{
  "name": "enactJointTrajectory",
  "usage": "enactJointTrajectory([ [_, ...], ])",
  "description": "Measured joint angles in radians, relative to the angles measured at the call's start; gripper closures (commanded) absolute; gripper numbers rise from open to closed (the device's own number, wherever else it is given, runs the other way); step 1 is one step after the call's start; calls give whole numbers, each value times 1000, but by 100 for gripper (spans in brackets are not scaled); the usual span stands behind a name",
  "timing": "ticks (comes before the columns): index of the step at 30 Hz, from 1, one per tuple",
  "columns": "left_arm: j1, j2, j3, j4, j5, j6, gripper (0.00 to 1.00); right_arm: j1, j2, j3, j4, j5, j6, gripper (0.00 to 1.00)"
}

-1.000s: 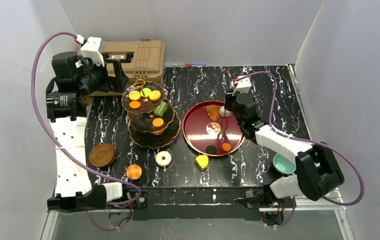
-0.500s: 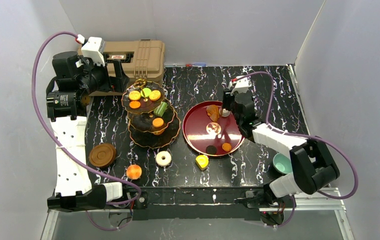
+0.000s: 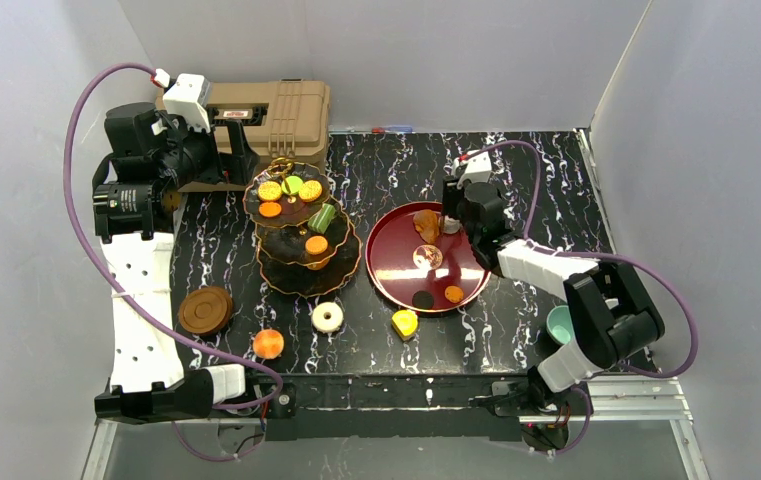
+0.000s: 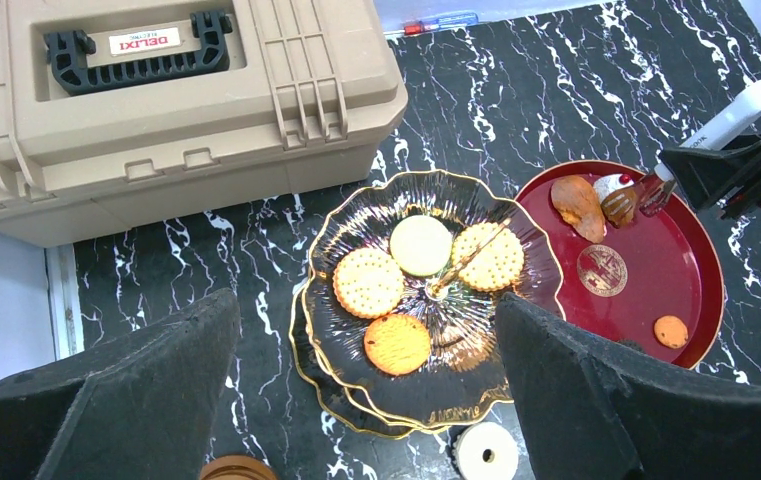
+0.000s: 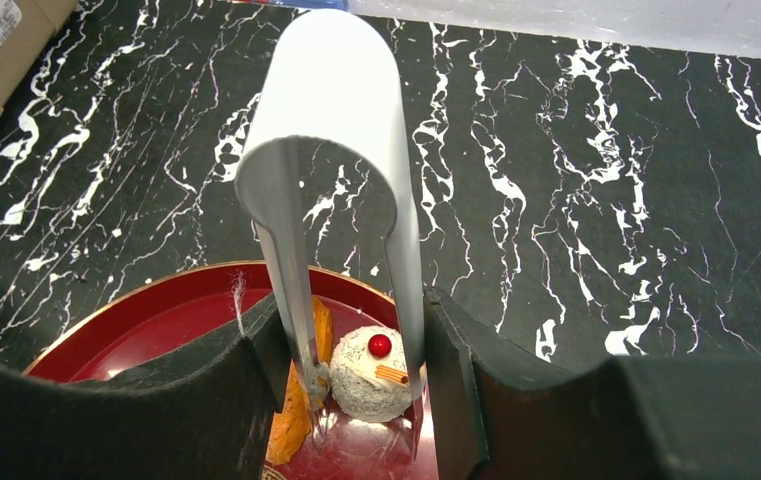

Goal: Serve the afternoon tea
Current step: Pick up the desert from the tray.

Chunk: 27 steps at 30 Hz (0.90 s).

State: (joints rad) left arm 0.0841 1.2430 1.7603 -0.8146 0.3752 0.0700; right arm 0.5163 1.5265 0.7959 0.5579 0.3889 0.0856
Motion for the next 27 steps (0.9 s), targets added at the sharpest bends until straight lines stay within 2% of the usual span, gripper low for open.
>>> enactJointTrajectory([
  [8, 0, 0, -6, 6, 3, 0, 2, -6, 14, 2, 9, -23, -17, 60],
  [18, 0, 0, -12, 6, 4, 0, 2, -6, -54, 14, -11, -79, -62, 68],
  [21, 0, 0, -12, 6, 4, 0, 2, -5, -106, 15, -26, -105, -63, 67],
  [25, 0, 0, -12, 6, 4, 0, 2, -1, -185, 16, -51, -117, -64, 57],
  [27, 0, 0, -12, 6, 4, 0, 2, 1, -205, 20, -60, -115, -64, 56],
])
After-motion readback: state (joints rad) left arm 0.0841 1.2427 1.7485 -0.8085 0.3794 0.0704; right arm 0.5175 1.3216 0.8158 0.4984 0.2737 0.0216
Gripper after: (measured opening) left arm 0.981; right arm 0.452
